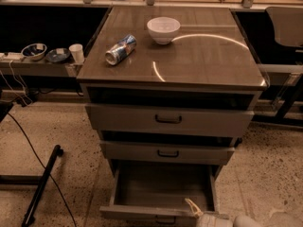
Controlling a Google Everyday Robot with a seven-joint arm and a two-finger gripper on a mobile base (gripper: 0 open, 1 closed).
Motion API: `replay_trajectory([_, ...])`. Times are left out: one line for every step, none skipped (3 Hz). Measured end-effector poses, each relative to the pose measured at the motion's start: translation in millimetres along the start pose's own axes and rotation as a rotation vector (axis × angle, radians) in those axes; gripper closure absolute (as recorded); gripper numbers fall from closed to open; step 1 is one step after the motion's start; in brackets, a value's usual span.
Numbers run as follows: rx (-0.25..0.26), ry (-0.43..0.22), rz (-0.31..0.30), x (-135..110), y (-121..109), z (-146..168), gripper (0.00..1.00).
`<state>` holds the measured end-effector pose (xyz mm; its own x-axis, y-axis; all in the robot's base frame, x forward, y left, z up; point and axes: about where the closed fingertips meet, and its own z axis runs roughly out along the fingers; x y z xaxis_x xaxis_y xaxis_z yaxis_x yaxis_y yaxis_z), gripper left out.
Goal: Close bottom drawer
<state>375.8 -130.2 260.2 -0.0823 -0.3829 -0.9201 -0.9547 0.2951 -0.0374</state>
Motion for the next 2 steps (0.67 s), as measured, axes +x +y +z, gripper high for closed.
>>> replay_trajectory([0.108,0.021,-0.041,20,-24,-14,0.18])
replay_trajectory([0.155,0.074,-0.077,42,-36,-18,0.42])
